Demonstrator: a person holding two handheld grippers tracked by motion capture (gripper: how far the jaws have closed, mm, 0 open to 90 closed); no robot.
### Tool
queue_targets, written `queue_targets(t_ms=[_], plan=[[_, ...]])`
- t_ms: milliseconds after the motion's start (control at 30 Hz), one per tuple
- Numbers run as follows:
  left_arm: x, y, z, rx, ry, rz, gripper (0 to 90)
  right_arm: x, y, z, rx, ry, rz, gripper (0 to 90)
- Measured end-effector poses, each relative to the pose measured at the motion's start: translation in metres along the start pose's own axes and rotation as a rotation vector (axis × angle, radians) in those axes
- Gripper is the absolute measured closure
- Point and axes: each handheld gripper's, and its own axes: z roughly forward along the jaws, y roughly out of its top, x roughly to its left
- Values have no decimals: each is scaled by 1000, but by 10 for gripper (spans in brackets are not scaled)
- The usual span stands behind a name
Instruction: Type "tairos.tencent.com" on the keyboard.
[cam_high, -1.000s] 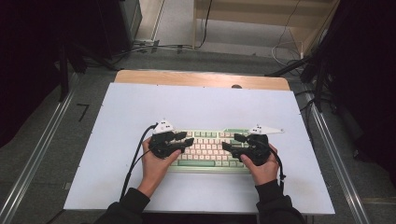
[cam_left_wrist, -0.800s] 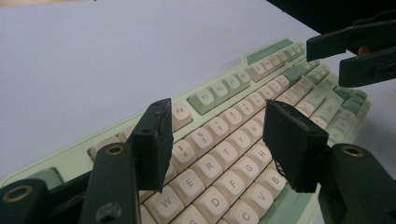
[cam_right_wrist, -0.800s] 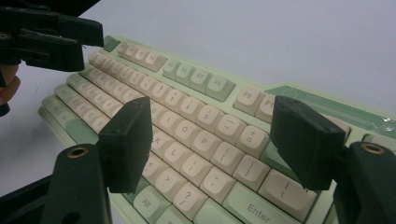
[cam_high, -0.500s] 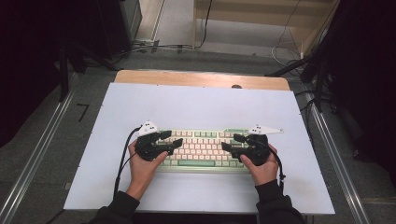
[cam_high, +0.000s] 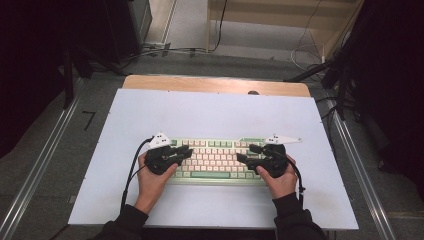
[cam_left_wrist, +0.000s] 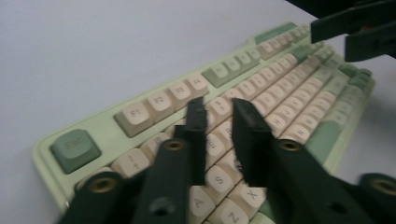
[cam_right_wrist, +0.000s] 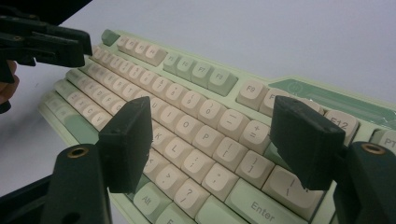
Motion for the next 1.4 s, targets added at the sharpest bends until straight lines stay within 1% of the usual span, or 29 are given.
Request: queue_targets(t_ms=[33,100,300,600,667,1067,1167,1267,1333,1400], plan=[[-1,0,1,4,-10,1,900,0,0,0,0,1,0,280],[-1,0,3,19,-15,3,900,0,0,0,1,1,2,280],[2,-2,12,58,12,23,900,-2,-1,0,2,0,6,281],[-1,-1,19,87,21,57,900,0,-3,-1,6,3,13,281],[0,-1,20,87,28,58,900,-1,-4,0,8,2,15,280],[0,-1,23,93,27,62,900,0,-6,0,10,4,11,280],[0,-1,23,96,27,57,900,0,-6,0,13,5,10,280],[0,-1,25,114,28,50,900,0,-6,0,15,6,11,280],[-2,0,24,104,31,52,900,0,-6,0,20,6,9,280],[-2,2,20,70,14,44,900,1,-6,1,20,7,7,280]])
